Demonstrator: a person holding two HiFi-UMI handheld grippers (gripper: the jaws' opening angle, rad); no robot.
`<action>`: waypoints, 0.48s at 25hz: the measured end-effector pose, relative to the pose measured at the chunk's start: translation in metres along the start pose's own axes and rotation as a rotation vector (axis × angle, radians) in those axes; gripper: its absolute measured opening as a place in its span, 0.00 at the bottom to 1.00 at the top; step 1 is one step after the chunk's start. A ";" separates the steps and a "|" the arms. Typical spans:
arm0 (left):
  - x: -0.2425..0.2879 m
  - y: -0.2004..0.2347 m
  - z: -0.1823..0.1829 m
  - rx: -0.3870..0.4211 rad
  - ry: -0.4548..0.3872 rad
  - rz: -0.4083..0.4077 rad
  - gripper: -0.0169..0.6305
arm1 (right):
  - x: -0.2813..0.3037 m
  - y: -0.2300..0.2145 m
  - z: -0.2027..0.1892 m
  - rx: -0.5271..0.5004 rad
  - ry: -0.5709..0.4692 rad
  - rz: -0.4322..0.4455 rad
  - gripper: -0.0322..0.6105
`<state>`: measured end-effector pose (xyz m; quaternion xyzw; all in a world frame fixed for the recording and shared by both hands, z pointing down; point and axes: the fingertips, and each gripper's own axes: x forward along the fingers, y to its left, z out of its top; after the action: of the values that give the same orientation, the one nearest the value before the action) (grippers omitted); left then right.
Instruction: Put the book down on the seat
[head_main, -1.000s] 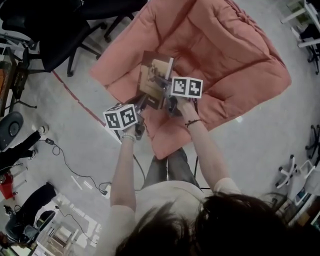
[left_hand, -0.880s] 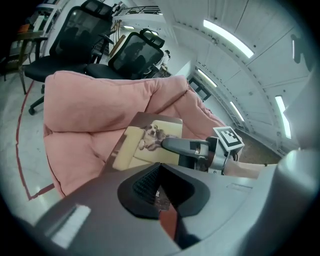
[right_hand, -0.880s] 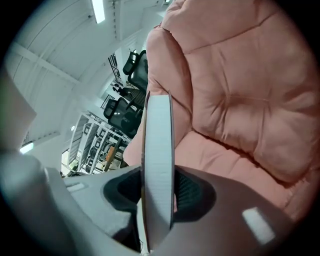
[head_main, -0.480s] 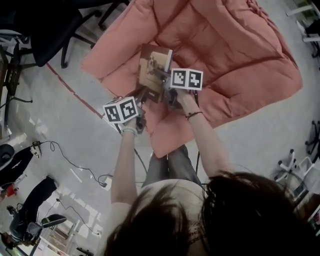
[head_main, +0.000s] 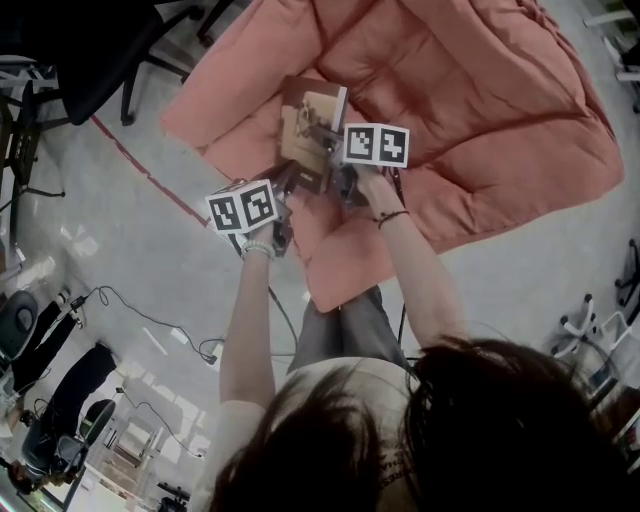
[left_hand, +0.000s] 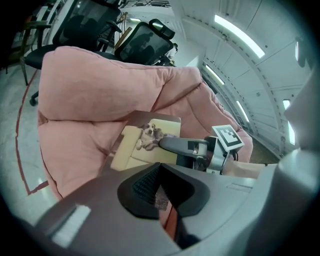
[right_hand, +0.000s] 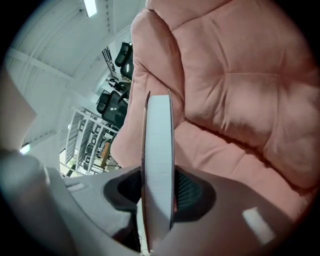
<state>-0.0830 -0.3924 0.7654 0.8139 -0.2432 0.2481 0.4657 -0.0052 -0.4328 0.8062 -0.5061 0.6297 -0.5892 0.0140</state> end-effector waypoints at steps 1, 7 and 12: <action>0.001 0.002 -0.001 0.002 0.006 0.004 0.03 | 0.001 -0.002 0.000 0.007 -0.001 -0.002 0.28; 0.005 0.004 -0.014 -0.027 0.036 -0.009 0.03 | 0.005 -0.008 -0.003 0.032 -0.003 -0.014 0.28; 0.005 0.004 -0.021 -0.032 0.050 -0.012 0.03 | 0.006 -0.017 -0.006 0.094 -0.004 -0.040 0.29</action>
<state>-0.0854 -0.3769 0.7807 0.8012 -0.2308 0.2616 0.4862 -0.0014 -0.4294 0.8243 -0.5184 0.5912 -0.6173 0.0271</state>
